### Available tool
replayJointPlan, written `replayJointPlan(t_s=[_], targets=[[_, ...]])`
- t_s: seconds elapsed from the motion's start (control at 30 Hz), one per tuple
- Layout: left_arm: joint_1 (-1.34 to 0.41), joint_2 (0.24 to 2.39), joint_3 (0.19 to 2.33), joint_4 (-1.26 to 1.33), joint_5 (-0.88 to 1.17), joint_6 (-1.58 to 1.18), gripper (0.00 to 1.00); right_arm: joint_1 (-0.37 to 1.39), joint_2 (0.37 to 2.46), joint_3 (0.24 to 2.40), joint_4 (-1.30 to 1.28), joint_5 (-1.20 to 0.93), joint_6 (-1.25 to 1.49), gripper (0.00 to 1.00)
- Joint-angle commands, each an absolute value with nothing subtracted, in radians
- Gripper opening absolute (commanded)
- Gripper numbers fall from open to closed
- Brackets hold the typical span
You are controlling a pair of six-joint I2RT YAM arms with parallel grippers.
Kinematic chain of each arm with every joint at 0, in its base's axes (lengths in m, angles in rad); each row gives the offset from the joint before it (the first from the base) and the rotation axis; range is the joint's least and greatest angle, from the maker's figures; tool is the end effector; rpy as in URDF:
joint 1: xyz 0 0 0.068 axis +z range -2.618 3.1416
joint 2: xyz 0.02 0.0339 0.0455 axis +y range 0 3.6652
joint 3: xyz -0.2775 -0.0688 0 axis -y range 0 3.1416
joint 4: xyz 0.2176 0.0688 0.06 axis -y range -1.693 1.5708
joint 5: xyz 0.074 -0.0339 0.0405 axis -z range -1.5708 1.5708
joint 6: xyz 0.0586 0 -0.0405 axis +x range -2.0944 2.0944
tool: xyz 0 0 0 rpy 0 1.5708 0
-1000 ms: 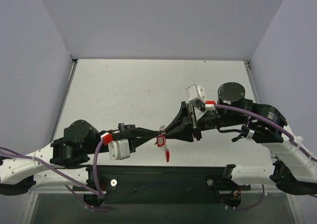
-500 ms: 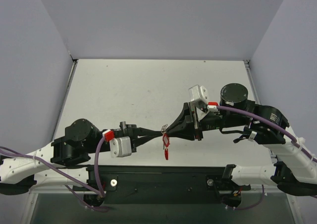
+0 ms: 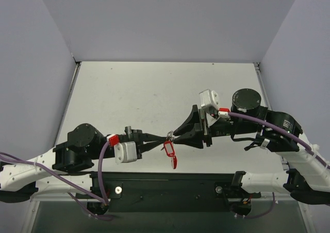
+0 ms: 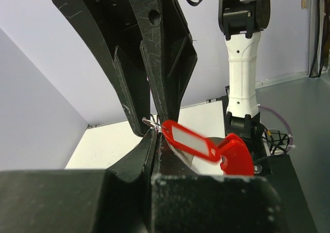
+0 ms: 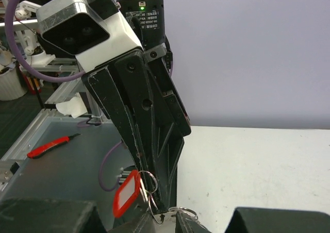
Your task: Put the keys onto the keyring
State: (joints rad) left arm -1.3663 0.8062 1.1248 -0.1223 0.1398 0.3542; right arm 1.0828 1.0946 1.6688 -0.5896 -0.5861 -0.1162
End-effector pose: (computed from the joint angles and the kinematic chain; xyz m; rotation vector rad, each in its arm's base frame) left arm 0.0215 -0.1439 0.4647 1.1684 0.8438 -0.9361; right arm 0.0491 0.1616 0.5268 -1.3360 1.0859 1.1961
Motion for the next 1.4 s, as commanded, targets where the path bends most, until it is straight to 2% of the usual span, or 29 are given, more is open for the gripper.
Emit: replayJointPlan(t_s=[0.0,0.17,0.23,0.3,0.7,0.8,0.83,0.97,1.1,1.37], targets=[[-1.37,0.804,1.163,-0.115,0.17,0.347,0.0,1.091,1.081,1.669,-0.5,-0.557,-0.117,0.27],[-1.37,0.805,1.161,-0.114,0.17,0.344,0.0,1.094,1.089,1.674,-0.494,-0.557,-0.115,0.26],[-1.37,0.807,1.161,-0.109,0.172,0.341,0.0,1.094,1.092,1.677,-0.491,-0.563,-0.114,0.19],[-1.37,0.81,1.161,-0.106,0.178,0.339,0.0,1.094,1.101,1.681,-0.492,-0.568,-0.11,0.0],[-1.37,0.801,1.147,-0.091,0.138,0.308,0.0,1.098,1.085,1.655,-0.457,-0.54,-0.094,0.0],[-1.37,0.782,1.131,-0.084,0.121,0.301,0.13,1.098,1.072,1.643,-0.437,-0.54,-0.087,0.0],[-1.37,0.779,1.128,-0.084,0.118,0.299,0.21,1.097,1.071,1.64,-0.434,-0.546,-0.089,0.0],[-1.37,0.772,1.123,-0.103,0.109,0.295,0.36,1.098,1.06,1.628,-0.411,-0.56,-0.091,0.0],[-1.37,0.765,1.117,-0.117,0.094,0.293,0.45,1.098,1.055,1.626,-0.399,-0.551,-0.087,0.0],[-1.37,0.718,1.106,-0.195,0.014,0.301,0.55,1.098,1.054,1.628,-0.394,-0.534,-0.087,0.0]])
